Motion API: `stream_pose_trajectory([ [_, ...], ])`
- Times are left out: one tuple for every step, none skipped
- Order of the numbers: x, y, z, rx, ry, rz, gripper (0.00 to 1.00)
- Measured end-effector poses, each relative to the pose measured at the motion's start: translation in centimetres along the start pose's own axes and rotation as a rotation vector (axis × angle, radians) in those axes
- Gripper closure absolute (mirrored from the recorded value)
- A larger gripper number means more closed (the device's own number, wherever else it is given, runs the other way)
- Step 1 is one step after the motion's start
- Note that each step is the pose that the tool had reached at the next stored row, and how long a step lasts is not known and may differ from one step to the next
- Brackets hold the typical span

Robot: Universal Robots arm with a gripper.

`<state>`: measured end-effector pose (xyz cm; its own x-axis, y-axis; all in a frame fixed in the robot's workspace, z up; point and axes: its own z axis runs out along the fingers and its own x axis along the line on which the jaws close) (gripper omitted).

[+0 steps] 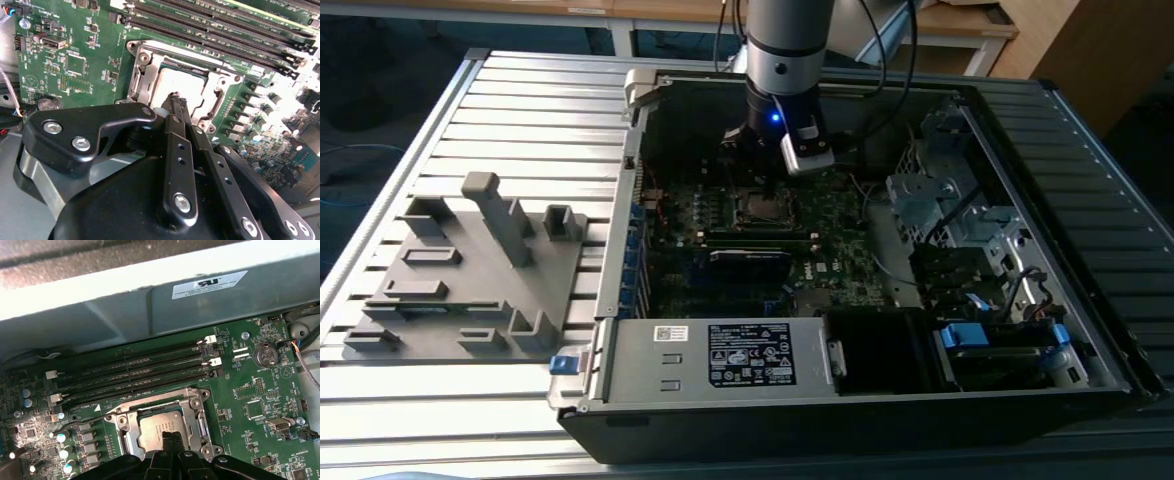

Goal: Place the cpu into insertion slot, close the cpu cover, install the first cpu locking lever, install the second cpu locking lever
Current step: 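Install the first cpu locking lever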

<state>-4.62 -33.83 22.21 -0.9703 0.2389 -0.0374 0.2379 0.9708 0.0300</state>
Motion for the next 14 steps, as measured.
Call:
stream_pose_trajectory([
  [0.02,-0.01,0.0,0.0,0.0,0.0,0.89],
  [0.03,-0.01,0.0,0.0,0.0,0.0,0.89],
  [0.03,-0.01,0.0,0.0,0.0,0.0,0.89],
  [0.04,-0.01,0.0,-0.0001,0.0,0.0,0.89],
  [0.04,-0.02,-0.05,0.0001,0.0001,0.0,0.89],
  [0.03,-0.01,-0.11,0.0001,0.0,0.0,0.89],
  [0.03,-0.01,-0.16,0.0,0.0,0.0,0.89],
  [0.03,0.0,-0.18,-0.0002,0.0,0.0,0.89],
  [0.03,0.0,-0.18,-0.0002,-0.0001,0.0,0.89],
  [0.03,0.0,-0.18,-0.0003,-0.0001,0.0,0.89],
  [0.03,-0.01,-0.2,-0.0001,0.0,0.0,0.89],
  [0.03,-0.01,-0.22,0.0,0.0,0.0,0.89],
  [0.03,0.0,-0.22,-0.0001,0.0,0.0,0.89],
  [0.03,0.0,-0.23,0.0001,0.0,0.0,0.89],
])
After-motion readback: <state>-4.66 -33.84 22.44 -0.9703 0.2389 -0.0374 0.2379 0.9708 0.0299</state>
